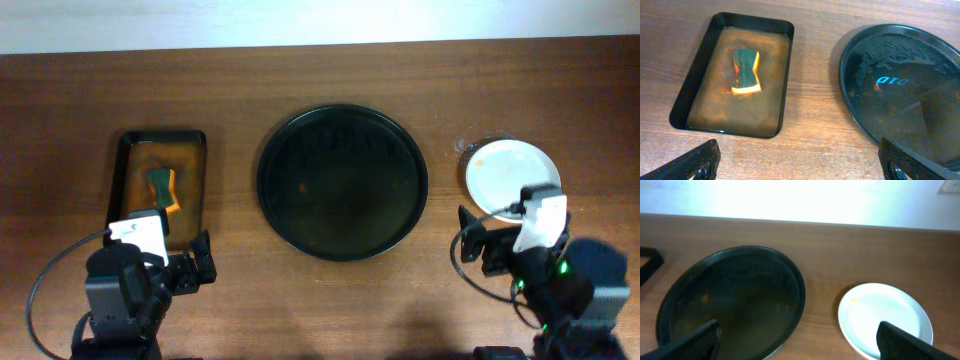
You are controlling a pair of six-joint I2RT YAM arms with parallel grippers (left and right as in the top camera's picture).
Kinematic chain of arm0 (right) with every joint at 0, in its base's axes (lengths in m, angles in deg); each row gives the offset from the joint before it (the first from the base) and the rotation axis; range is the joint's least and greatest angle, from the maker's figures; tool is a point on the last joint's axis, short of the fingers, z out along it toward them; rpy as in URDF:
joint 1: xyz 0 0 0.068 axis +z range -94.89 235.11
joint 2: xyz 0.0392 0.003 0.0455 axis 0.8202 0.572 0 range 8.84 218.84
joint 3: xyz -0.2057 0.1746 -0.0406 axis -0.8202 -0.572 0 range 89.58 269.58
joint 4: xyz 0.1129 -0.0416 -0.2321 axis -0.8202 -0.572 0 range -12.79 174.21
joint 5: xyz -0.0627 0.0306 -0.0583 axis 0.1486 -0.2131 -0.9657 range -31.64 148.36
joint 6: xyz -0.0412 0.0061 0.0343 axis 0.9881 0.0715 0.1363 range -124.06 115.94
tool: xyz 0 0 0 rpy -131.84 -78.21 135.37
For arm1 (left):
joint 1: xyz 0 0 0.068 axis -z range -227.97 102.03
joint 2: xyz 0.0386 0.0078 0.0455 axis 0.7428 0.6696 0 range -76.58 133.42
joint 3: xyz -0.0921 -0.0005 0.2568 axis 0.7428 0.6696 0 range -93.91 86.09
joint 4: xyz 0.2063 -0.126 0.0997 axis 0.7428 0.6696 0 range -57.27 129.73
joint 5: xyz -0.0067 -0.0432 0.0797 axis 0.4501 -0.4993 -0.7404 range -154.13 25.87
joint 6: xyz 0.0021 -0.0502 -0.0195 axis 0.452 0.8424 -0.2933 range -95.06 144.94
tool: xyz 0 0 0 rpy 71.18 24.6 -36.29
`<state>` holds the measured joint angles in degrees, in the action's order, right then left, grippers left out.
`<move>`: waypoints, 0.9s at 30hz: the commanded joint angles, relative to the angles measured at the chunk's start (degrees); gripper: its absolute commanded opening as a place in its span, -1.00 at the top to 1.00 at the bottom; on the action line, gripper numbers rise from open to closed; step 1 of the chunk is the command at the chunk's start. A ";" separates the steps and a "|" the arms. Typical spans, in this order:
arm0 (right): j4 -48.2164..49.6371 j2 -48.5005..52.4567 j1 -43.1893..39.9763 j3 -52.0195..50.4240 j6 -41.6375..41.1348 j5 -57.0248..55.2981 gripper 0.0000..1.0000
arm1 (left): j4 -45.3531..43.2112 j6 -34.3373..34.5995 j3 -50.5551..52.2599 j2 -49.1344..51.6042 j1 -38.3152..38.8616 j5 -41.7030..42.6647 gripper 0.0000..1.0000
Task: Clean dirty plates on tray and stack at the side
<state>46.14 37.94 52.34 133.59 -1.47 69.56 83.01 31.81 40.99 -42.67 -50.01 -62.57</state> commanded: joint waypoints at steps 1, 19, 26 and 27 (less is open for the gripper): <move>6.43 -9.73 0.50 -8.92 0.15 -0.44 -0.97 | -0.09 -0.90 0.44 -0.13 0.02 0.61 -0.99; 42.03 -28.92 3.17 -37.83 0.07 -2.91 -0.97 | -0.09 -0.90 0.44 -0.13 0.02 0.61 -0.99; 41.97 -28.92 3.19 -43.69 0.20 -3.08 -0.98 | -0.09 -0.90 0.44 -0.13 0.02 0.61 -0.99; 40.94 -28.92 3.19 -43.69 0.20 -3.08 -0.97 | -0.09 -0.90 0.44 -0.13 0.02 0.61 -0.99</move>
<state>88.68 9.68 54.97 91.82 -1.23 67.20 83.01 31.81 41.05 -42.62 -50.01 -62.57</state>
